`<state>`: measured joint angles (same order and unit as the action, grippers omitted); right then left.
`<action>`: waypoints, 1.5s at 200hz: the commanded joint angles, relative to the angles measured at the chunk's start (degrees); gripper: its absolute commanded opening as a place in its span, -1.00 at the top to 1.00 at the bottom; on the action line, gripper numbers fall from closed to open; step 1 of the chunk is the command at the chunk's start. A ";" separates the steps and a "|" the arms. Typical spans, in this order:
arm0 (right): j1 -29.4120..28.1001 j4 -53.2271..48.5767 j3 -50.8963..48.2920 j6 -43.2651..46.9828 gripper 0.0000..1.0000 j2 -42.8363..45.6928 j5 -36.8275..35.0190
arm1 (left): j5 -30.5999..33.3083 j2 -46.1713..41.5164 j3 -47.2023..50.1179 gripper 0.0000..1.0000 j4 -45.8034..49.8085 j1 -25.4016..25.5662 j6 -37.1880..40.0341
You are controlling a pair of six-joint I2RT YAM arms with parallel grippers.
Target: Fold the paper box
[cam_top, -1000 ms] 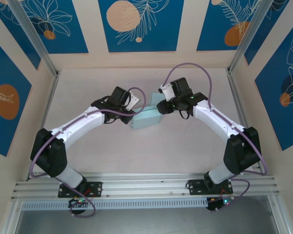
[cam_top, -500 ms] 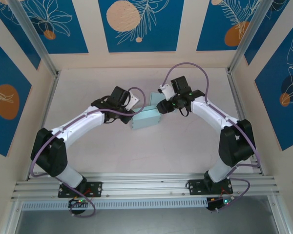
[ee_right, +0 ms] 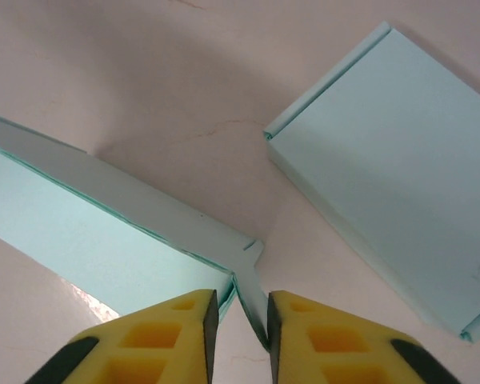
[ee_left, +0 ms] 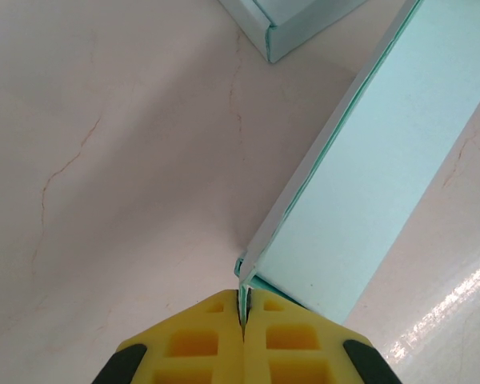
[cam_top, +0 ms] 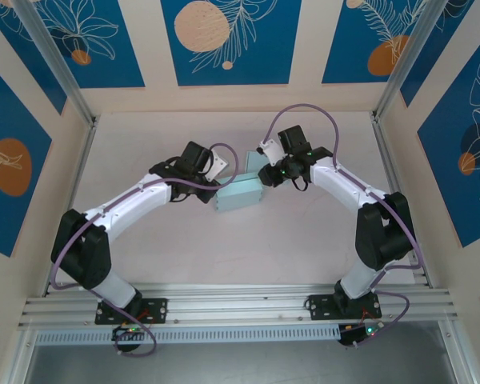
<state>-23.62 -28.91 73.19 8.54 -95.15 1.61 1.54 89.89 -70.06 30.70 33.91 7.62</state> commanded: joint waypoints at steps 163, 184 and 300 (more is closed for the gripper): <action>-5.55 -4.14 2.88 -3.93 1.00 2.69 -7.75 | 6.63 -2.84 -1.63 0.49 5.38 -0.95 -10.03; -5.73 -4.14 3.16 -4.01 1.00 2.61 -7.67 | 6.89 -3.57 -0.71 0.50 5.13 -1.11 -10.17; -6.27 -3.71 2.64 -3.70 1.00 2.08 -7.32 | 7.05 0.06 -1.62 0.17 0.83 -3.31 -6.71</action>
<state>-29.67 -32.40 74.67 5.15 -94.45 -5.87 7.84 88.97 -70.39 32.34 31.88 -0.89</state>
